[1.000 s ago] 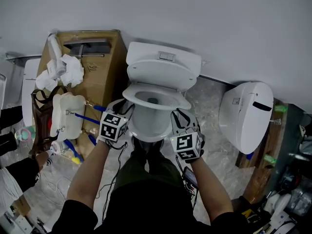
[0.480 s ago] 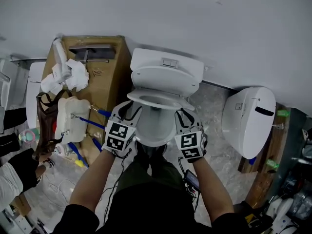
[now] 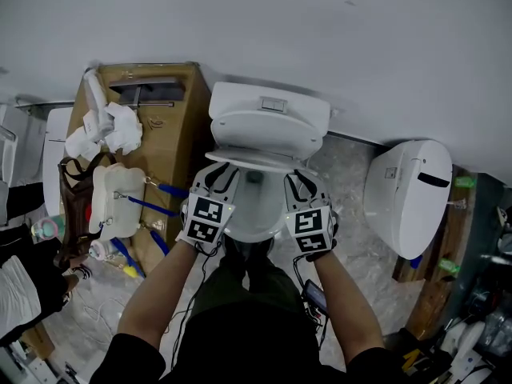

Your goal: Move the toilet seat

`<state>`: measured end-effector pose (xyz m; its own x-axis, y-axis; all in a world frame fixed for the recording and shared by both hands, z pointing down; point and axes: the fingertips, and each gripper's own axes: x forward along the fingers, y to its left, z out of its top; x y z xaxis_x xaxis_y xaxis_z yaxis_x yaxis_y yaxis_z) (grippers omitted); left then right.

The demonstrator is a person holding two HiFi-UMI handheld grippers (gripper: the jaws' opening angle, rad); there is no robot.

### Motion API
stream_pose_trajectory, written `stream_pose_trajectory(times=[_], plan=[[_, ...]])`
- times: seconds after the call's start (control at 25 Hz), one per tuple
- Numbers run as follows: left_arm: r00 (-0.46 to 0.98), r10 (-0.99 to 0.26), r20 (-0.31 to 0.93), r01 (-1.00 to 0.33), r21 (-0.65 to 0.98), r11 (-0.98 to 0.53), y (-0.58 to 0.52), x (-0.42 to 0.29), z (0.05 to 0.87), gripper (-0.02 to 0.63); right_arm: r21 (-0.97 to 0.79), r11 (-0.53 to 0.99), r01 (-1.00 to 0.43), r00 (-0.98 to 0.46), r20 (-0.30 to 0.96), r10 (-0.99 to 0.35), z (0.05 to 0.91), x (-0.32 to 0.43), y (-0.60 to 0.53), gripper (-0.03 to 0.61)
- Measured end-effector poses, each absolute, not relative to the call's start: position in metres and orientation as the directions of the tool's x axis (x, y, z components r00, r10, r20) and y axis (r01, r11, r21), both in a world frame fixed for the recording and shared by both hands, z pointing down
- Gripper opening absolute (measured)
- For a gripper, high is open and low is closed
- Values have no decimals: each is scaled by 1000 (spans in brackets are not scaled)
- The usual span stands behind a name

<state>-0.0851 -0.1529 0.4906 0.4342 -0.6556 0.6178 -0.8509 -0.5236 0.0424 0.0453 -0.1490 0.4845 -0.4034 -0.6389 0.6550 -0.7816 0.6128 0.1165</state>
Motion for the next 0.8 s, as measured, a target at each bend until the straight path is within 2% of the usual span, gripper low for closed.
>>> stream_pose_trajectory(times=[0.4, 0.8], plan=[[413, -671, 616, -867, 40, -496, -171, -86, 490, 97, 103, 604, -790, -408, 646, -645, 481, 47, -163, 94], [396, -692, 603, -895, 86, -438, -186, -86, 487, 94, 29, 554, -832, -444, 566, -695, 433, 55, -148, 92]])
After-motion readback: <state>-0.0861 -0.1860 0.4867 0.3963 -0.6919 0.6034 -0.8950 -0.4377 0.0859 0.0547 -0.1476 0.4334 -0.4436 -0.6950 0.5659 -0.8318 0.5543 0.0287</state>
